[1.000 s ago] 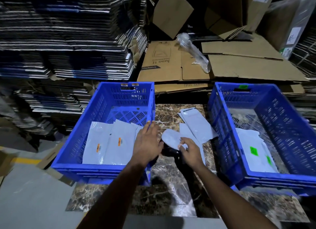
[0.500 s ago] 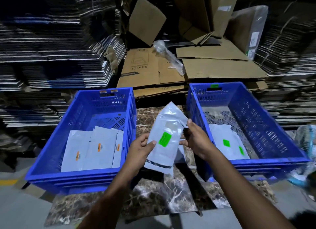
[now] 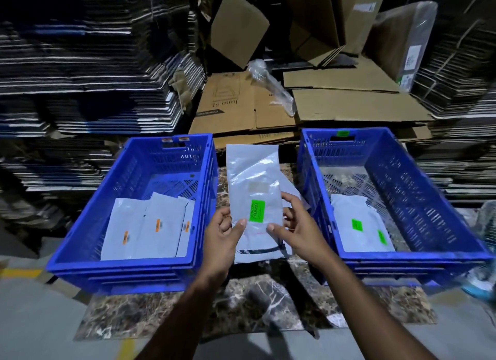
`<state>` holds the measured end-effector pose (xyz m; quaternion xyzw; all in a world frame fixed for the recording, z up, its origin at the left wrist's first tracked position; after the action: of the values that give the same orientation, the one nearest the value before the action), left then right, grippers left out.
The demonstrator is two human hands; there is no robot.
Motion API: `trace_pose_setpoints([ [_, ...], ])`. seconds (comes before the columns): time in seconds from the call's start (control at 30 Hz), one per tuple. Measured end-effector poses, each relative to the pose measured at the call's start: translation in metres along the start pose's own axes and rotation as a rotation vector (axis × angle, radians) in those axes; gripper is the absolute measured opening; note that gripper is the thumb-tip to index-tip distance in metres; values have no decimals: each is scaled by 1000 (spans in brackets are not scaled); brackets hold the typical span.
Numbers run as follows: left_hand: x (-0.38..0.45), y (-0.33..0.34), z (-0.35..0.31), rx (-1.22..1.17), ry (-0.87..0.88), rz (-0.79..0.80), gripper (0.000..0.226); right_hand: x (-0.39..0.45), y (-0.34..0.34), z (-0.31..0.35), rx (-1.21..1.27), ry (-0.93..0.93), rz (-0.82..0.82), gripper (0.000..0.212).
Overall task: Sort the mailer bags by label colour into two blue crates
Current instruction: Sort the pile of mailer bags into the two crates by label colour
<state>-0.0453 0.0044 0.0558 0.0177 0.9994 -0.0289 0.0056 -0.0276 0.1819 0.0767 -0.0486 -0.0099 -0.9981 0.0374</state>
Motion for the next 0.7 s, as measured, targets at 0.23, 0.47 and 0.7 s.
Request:
trace_pose_setpoints([
  [0.23,17,65,-2,183,85,94,24,-13,-101,44,-227,-202,-293,57],
  [0.47,20,176,7,797,334,404,46,-28,-264,24,-453,60,-591,51],
  [0.7,28,230,27,1091,395,515,61,-30,-259,-70,-984,695,67,47],
])
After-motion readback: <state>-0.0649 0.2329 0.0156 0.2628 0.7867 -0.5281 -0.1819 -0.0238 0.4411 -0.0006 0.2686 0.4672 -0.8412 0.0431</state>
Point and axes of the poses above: each hand's wrist, its own x-axis towards the middle knuckle, its own y-axis out of the palm, z = x × y, the point moved 10 cm from there along x, towards the middle knuckle, and after that the axes turned 11 degrees about x, right-handed, at the moved point
